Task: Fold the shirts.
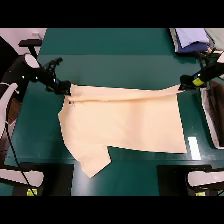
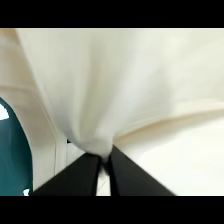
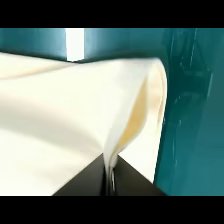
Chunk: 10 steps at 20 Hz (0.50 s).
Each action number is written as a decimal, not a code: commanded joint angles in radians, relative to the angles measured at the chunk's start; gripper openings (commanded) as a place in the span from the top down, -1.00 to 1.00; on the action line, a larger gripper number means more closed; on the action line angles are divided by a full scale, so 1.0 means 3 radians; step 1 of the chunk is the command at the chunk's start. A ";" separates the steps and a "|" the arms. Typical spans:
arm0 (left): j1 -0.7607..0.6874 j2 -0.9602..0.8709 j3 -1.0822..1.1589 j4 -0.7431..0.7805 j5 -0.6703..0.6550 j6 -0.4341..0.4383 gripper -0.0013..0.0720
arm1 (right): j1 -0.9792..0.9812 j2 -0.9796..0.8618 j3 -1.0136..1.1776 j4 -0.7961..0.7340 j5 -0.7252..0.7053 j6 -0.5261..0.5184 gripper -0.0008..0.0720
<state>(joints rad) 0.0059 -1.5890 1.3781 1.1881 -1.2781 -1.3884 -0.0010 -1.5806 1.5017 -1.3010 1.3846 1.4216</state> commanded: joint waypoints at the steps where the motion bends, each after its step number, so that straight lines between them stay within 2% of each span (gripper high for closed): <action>1: 0.0000 0.0003 -0.0324 -0.0004 -0.0015 -0.0066 -0.27 | 0.0052 0.0200 -0.0495 0.0070 -0.0369 0.0017 0.11; 2: 0.0000 0.0010 -0.0328 -0.0008 -0.0043 -0.0098 -0.20 | 0.0029 0.0234 -0.0512 0.0121 -0.0406 0.0022 -0.22; 6: 0.0000 0.0487 -0.0403 0.0173 -0.0151 -0.0177 -0.21 | -0.0139 0.0535 -0.0516 0.0296 -0.0076 -0.0011 -0.23; 8: 0.0000 0.0975 -0.0755 0.0309 -0.0146 -0.0275 -0.21 | -0.0207 0.0760 -0.0516 0.0298 0.0188 -0.0028 -0.23; 10: 0.0000 0.1502 -0.1326 0.0292 -0.0158 -0.0373 -0.21 | -0.0216 0.0991 -0.0516 0.0300 0.0248 -0.0028 -0.23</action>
<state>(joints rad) 0.0059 -1.3094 1.1339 1.2499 -1.3170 -1.4582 -0.0505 -1.3670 1.3533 -1.2236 1.3975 1.4189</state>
